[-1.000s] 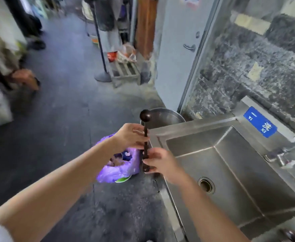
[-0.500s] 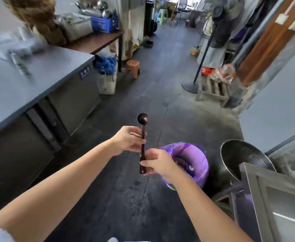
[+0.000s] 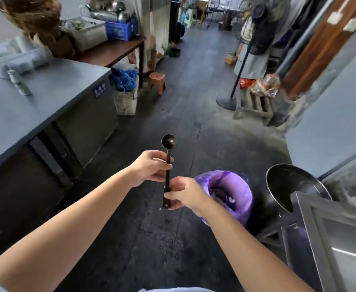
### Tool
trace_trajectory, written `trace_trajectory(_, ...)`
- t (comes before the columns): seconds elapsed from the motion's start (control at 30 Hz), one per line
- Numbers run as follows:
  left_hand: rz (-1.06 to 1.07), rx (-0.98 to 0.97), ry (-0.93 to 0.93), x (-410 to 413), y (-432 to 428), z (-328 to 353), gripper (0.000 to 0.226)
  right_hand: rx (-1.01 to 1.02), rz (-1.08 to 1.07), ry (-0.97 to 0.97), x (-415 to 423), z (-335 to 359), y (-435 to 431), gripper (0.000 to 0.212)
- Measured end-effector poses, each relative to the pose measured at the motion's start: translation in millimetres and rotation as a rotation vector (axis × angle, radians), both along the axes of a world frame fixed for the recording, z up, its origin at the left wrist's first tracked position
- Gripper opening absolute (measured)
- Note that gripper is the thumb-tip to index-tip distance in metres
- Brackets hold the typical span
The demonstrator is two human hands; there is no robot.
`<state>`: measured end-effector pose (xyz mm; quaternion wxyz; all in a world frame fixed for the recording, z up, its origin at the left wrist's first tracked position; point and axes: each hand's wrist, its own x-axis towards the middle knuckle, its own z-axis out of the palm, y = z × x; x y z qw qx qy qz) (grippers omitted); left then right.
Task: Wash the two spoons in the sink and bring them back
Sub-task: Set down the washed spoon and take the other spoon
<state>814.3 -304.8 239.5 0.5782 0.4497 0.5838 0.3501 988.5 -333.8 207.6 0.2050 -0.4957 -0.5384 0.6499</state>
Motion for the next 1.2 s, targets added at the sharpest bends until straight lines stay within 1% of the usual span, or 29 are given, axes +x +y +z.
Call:
trace_trajectory(0.07, -0.138, -0.015, -0.010, 48, 17, -5, 0.013, -0.019, -0.134, 0.005, 43, 0, -6, 0.018)
trace_trajectory(0.2, -0.436, -0.039, -0.054, 178, 40, -19, 0.014, -0.042, -0.448, -0.044, 152, -6, -30, 0.023)
trace_trajectory(0.3, -0.612, -0.065, -0.104, 281, 35, -29, 0.016, -0.051, -0.629, -0.065, 232, -11, -61, 0.018)
trace_trajectory(0.33, -0.669, -0.089, -0.121, 314, 30, -31, 0.016, -0.054, -0.689, -0.065, 257, -13, -71, 0.019)
trace_trajectory(0.4, -0.774, -0.141, -0.162, 379, 20, -34, 0.010, -0.066, -0.798, -0.059, 303, -14, -90, 0.022)
trace_trajectory(0.57, -0.874, -0.322, -0.320, 531, -3, -42, 0.017, -0.071, -0.999, 0.026, 413, -22, -118, 0.024)
trace_trajectory(0.7, -0.989, -0.470, -0.336, 640, -21, -58, 0.008, -0.069, -1.178, 0.125, 487, -29, -143, 0.021)
trace_trajectory(0.77, -1.033, -0.517, -0.315, 682, -29, -65, 0.010, -0.085, -1.265, 0.148, 520, -36, -156, 0.021)
trace_trajectory(0.93, -1.090, -0.514, -0.124, 741, -35, -81, 0.017, -0.192, -1.412, 0.180, 577, -56, -167, 0.024)
trace_trajectory(1.07, -1.195, -0.426, 0.070, 769, -9, -101, 0.021, -0.231, -1.418, 0.215, 604, -76, -146, 0.016)
trace_trajectory(1.2, -1.233, -0.365, 0.218, 794, 33, -113, 0.023, -0.250, -1.423, 0.278, 623, -90, -104, 0.015)
